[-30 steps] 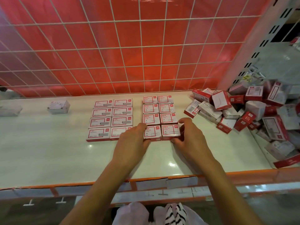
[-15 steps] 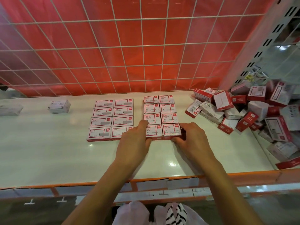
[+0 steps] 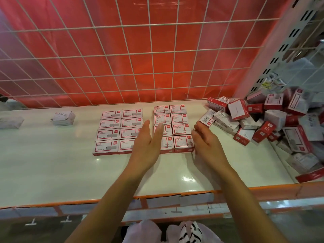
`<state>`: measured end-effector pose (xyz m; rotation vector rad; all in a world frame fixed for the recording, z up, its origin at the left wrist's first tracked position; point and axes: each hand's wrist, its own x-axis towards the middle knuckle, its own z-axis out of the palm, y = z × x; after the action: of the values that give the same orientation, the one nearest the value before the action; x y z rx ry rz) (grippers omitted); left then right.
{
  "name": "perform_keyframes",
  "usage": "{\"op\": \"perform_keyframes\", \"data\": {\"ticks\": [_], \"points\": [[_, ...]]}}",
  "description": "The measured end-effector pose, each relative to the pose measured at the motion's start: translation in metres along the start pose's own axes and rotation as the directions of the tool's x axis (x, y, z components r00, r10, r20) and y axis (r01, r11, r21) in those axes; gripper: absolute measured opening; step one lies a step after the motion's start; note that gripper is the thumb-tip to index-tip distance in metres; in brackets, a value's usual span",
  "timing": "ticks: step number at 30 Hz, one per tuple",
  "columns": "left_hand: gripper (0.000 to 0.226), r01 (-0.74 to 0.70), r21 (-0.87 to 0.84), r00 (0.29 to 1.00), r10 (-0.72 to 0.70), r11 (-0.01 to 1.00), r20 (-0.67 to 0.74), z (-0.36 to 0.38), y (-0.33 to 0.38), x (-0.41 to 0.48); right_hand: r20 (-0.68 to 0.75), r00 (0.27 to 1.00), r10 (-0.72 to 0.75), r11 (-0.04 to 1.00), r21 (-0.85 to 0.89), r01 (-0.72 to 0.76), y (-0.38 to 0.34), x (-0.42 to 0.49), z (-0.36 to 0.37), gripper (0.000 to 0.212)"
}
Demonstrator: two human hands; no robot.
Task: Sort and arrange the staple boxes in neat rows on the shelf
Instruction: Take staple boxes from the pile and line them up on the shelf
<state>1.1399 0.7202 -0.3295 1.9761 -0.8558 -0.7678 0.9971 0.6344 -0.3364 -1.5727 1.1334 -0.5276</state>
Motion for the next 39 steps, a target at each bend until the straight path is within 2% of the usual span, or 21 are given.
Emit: {"op": "perform_keyframes", "data": {"ticks": [2, 8, 11, 16, 24, 29, 34, 39], "points": [[0.050, 0.070, -0.123, 0.998, -0.069, 0.990, 0.012, 0.007, 0.004, 0.005, 0.012, 0.999, 0.030, 0.994, 0.101, -0.031, -0.003, 0.003, 0.004, 0.040], [0.045, 0.150, -0.387, 0.987, -0.160, 0.910, 0.005, 0.013, 0.014, 0.017, 0.076, 0.997, 0.014, 0.976, 0.215, -0.030, -0.012, 0.013, 0.014, 0.033], [0.048, 0.156, -0.414, 0.988, -0.150, 0.897, 0.049, 0.013, 0.015, 0.017, 0.084, 0.996, -0.021, 0.981, 0.191, 0.004, -0.014, 0.012, 0.015, 0.027], [0.050, 0.161, -0.439, 0.987, -0.140, 0.884, 0.080, 0.013, 0.014, 0.016, 0.084, 0.996, -0.037, 0.984, 0.177, 0.022, -0.006, 0.015, 0.019, 0.036], [0.066, 0.157, -0.460, 0.987, -0.121, 0.874, 0.106, 0.012, 0.011, 0.016, 0.087, 0.996, -0.023, 0.979, 0.202, 0.005, -0.002, 0.018, 0.018, 0.036], [0.046, 0.173, -0.469, 0.984, -0.134, 0.866, 0.116, 0.011, 0.012, 0.016, 0.080, 0.997, 0.000, 0.976, 0.216, -0.017, 0.001, 0.020, 0.018, 0.032], [0.047, 0.175, -0.483, 0.984, -0.136, 0.858, 0.114, 0.012, 0.015, 0.015, 0.084, 0.996, 0.005, 0.980, 0.196, -0.022, 0.000, 0.020, 0.016, 0.028], [0.069, 0.149, -0.485, 0.988, -0.114, 0.862, 0.101, 0.015, 0.015, 0.014, 0.066, 0.998, 0.012, 0.981, 0.190, -0.024, 0.003, 0.022, 0.015, 0.029]]}}
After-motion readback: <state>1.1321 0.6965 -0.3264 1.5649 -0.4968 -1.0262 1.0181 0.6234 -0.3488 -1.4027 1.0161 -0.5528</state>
